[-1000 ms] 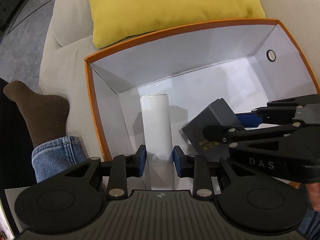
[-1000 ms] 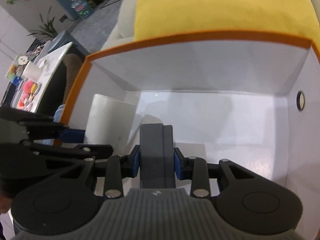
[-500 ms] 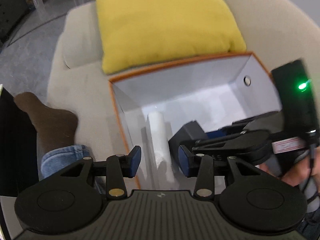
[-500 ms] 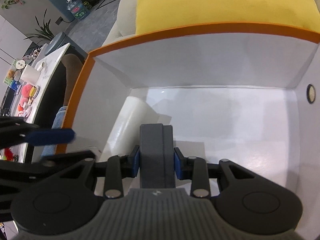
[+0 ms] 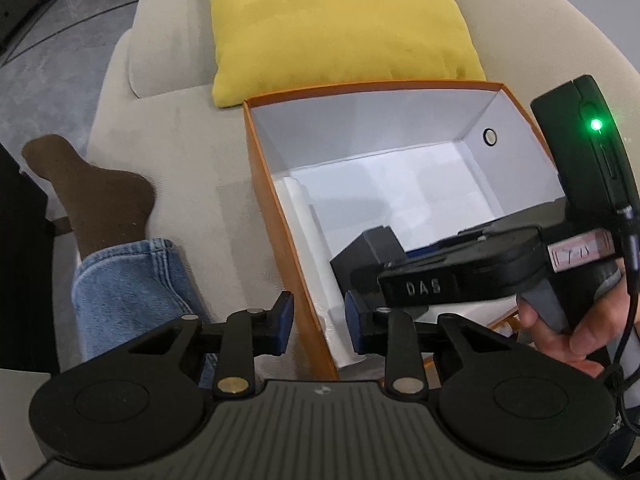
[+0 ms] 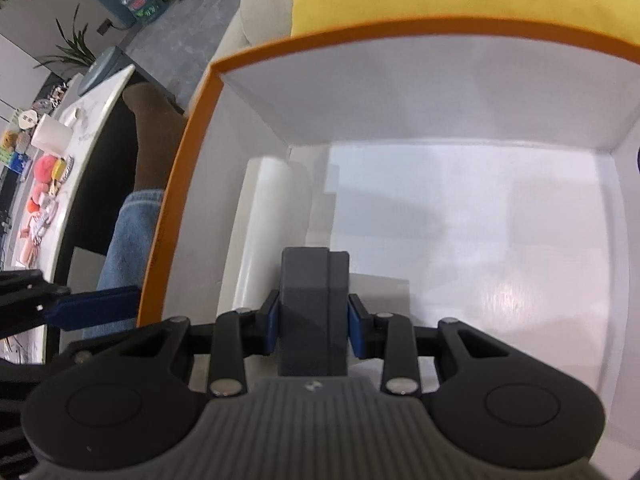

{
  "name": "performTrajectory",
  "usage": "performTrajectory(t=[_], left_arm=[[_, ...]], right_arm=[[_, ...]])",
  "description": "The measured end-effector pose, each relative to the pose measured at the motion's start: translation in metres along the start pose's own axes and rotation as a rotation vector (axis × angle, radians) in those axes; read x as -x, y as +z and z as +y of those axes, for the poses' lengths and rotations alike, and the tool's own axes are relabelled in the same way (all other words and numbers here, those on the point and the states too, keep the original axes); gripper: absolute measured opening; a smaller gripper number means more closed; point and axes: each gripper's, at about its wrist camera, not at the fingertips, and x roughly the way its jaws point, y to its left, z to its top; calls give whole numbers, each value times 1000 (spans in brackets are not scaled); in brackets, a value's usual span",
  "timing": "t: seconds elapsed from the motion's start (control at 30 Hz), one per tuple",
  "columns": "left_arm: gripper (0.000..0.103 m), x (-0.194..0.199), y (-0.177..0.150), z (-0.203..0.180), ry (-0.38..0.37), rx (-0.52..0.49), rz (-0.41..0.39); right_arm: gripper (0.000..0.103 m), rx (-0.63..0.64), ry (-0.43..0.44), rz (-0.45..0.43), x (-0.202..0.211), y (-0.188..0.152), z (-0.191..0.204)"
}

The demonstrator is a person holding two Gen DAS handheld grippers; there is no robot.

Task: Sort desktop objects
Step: 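Open the left gripper to drop the cylinder while the right releases the gray box, then move both grippers out of the orange box back to the item pile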

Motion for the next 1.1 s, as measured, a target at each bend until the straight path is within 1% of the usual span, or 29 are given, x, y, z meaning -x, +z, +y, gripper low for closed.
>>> performTrajectory(t=[0.1, 0.17, 0.33, 0.43, 0.53, 0.7, 0.8, 0.93, 1.0, 1.1], left_arm=[[31, -2, -4, 1, -22, 10, -8], [30, 0, -5, 1, -21, 14, -13], [29, 3, -11, 3, -39, 23, -14], [25, 3, -15, 3, -37, 22, -19], [23, 2, -16, 4, -40, 27, -23], [23, 3, -16, 2, -37, 24, -24], [23, 3, -16, 2, -39, 32, -28], [23, 9, -19, 3, -35, 56, -43], [23, 18, -21, 0, -19, 59, -63], [23, 42, -30, -7, -5, 53, -112]], right_arm=[[38, -4, -4, 29, 1, -3, -1], [41, -19, 18, 51, -1, -2, 1], [44, -42, 79, 86, 1, -7, -4], [44, -61, 118, 91, 7, -14, -11], [44, -89, 157, 98, 8, -20, -14], [44, -82, 170, 85, 5, -22, -8], [44, -95, 179, 92, 4, -20, -11], [45, -66, 174, 76, 10, -22, -8], [48, -36, 158, 42, 21, -24, -6], [48, 15, 159, -29, 49, -31, -4]])
